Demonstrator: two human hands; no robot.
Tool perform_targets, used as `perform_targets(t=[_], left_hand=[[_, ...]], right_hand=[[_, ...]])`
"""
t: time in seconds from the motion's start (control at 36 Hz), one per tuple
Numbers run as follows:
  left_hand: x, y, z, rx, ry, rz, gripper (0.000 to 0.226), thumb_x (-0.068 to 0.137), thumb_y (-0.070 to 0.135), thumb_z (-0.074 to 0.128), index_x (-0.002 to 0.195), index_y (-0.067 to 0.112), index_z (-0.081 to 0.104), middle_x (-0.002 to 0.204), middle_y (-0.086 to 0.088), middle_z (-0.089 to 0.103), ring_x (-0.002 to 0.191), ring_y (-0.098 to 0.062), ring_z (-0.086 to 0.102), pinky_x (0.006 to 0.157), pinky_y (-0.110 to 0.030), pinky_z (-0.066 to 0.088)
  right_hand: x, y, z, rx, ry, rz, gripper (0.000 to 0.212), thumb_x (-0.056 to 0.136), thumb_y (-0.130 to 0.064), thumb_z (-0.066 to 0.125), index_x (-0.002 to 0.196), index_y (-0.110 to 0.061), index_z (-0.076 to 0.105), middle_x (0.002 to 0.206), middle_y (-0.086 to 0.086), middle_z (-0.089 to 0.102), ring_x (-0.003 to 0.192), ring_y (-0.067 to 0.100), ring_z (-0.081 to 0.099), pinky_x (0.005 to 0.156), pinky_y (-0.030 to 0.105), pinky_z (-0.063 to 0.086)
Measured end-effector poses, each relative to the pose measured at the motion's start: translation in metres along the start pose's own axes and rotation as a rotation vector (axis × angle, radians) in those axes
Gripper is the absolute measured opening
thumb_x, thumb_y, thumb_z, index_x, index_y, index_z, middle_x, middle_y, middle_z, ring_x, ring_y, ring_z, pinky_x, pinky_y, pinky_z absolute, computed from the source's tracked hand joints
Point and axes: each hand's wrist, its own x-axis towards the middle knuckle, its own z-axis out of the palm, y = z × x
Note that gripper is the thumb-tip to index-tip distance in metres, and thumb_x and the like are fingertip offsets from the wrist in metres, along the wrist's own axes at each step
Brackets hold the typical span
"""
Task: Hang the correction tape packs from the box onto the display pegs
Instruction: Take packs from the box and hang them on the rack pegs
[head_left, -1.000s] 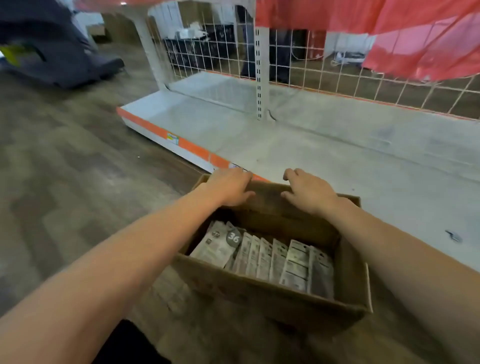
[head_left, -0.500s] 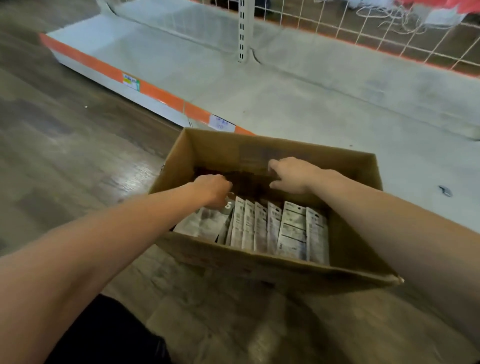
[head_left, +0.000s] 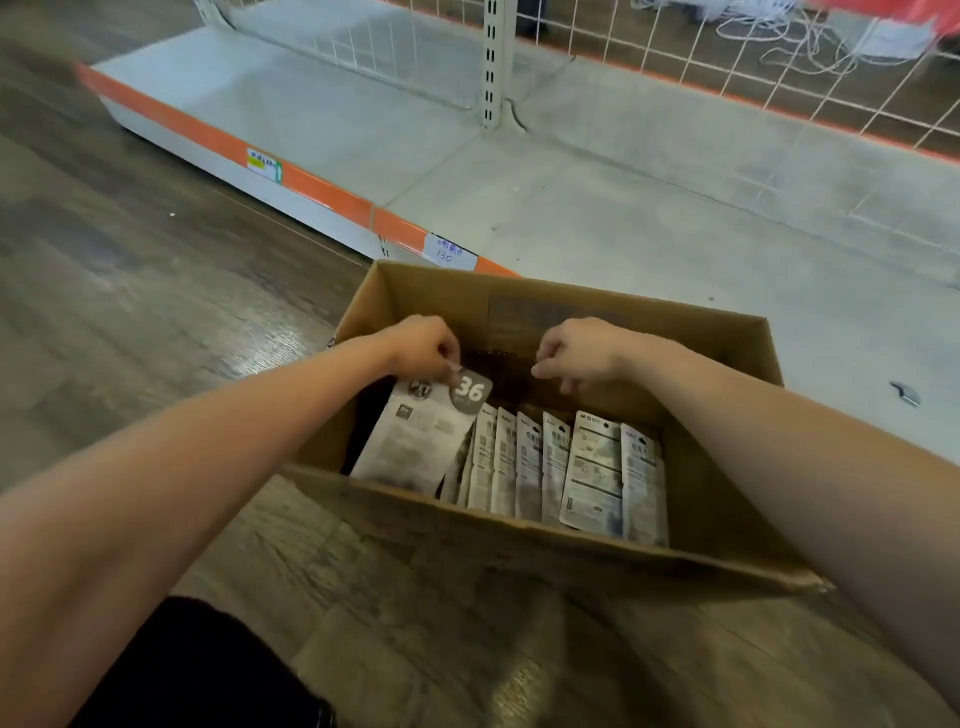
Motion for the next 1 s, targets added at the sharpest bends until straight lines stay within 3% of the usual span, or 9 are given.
perform_targets(t=[0.08, 0.17, 0.25, 0.36, 0.47, 0.61, 0.81, 0.89, 1.0], left_hand=[[-0.013, 0.000, -0.022, -0.288, 0.184, 0.033, 0.006, 0.090, 0.018, 0.063, 0.084, 0.019, 0.065, 0.086, 0.004, 0.064, 0.081, -0.008, 0.060, 0.071, -0.019, 0.044], [-0.021, 0.006, -0.041, -0.633, 0.428, 0.067, 0.014, 0.088, 0.012, 0.066, 0.076, 0.019, 0.063, 0.078, 0.003, 0.063, 0.070, -0.005, 0.060, 0.064, -0.016, 0.047], [-0.024, 0.017, -0.054, -0.894, 0.593, 0.098, 0.013, 0.086, 0.012, 0.068, 0.075, 0.017, 0.063, 0.070, 0.005, 0.064, 0.059, -0.003, 0.061, 0.062, -0.016, 0.049], [-0.021, 0.029, -0.055, -1.019, 0.681, 0.059, 0.016, 0.085, 0.023, 0.071, 0.078, 0.015, 0.059, 0.081, -0.003, 0.067, 0.068, -0.011, 0.063, 0.069, -0.025, 0.053], [-0.010, 0.031, -0.035, -0.831, 0.436, -0.069, 0.021, 0.087, 0.030, 0.067, 0.090, 0.010, 0.058, 0.081, -0.003, 0.064, 0.066, -0.009, 0.061, 0.058, -0.016, 0.051], [0.020, 0.041, -0.001, -0.468, 0.121, -0.227, 0.011, 0.094, 0.021, 0.060, 0.092, 0.010, 0.060, 0.086, -0.005, 0.063, 0.071, -0.013, 0.061, 0.060, -0.023, 0.052], [0.054, 0.057, 0.048, 0.311, -0.189, -0.161, 0.028, 0.097, 0.017, 0.051, 0.123, 0.007, 0.055, 0.120, -0.010, 0.058, 0.105, -0.024, 0.059, 0.085, -0.032, 0.050], [0.062, 0.063, 0.065, 0.485, -0.284, -0.141, 0.035, 0.097, 0.012, 0.047, 0.131, 0.008, 0.050, 0.130, -0.010, 0.054, 0.116, -0.025, 0.055, 0.092, -0.034, 0.048], [0.070, 0.066, 0.078, 0.711, -0.231, -0.097, 0.030, 0.098, 0.012, 0.046, 0.127, 0.011, 0.053, 0.129, -0.008, 0.055, 0.116, -0.024, 0.055, 0.090, -0.035, 0.047]], right_hand=[[-0.003, -0.004, -0.006, 0.205, -0.013, 0.005, 0.035, 0.096, -0.038, 0.055, 0.118, -0.011, 0.058, 0.111, 0.005, 0.063, 0.093, 0.015, 0.065, 0.073, 0.025, 0.055], [-0.006, -0.011, -0.013, 0.365, -0.032, -0.036, 0.043, 0.090, -0.046, 0.060, 0.121, -0.016, 0.059, 0.116, -0.002, 0.062, 0.106, 0.015, 0.060, 0.091, 0.035, 0.052], [-0.008, -0.016, -0.018, 0.588, -0.042, -0.134, 0.029, 0.087, -0.026, 0.067, 0.115, -0.020, 0.063, 0.121, 0.000, 0.067, 0.103, 0.015, 0.065, 0.094, 0.035, 0.052], [-0.017, -0.016, -0.028, 0.670, 0.130, -0.141, 0.023, 0.089, -0.007, 0.063, 0.108, -0.021, 0.063, 0.119, 0.003, 0.067, 0.095, 0.016, 0.067, 0.088, 0.032, 0.054], [-0.028, -0.001, -0.044, 0.776, 0.293, -0.095, 0.030, 0.092, -0.008, 0.060, 0.122, -0.014, 0.060, 0.125, 0.007, 0.064, 0.105, 0.022, 0.065, 0.094, 0.041, 0.052], [-0.035, 0.016, -0.058, 0.834, 0.365, -0.086, 0.028, 0.093, -0.009, 0.059, 0.121, -0.015, 0.061, 0.126, 0.005, 0.064, 0.110, 0.022, 0.063, 0.098, 0.043, 0.050], [-0.035, 0.032, -0.066, 0.909, 0.363, -0.077, 0.028, 0.092, -0.008, 0.061, 0.119, -0.013, 0.062, 0.124, 0.003, 0.065, 0.109, 0.020, 0.064, 0.097, 0.041, 0.051], [-0.039, 0.038, -0.067, 0.914, 0.366, -0.067, 0.021, 0.092, -0.009, 0.061, 0.111, -0.018, 0.062, 0.124, 0.002, 0.065, 0.110, 0.019, 0.064, 0.096, 0.039, 0.051], [-0.043, 0.047, -0.067, 0.914, 0.373, -0.042, 0.020, 0.092, -0.010, 0.061, 0.110, -0.018, 0.061, 0.125, 0.001, 0.065, 0.110, 0.019, 0.063, 0.094, 0.038, 0.052]])
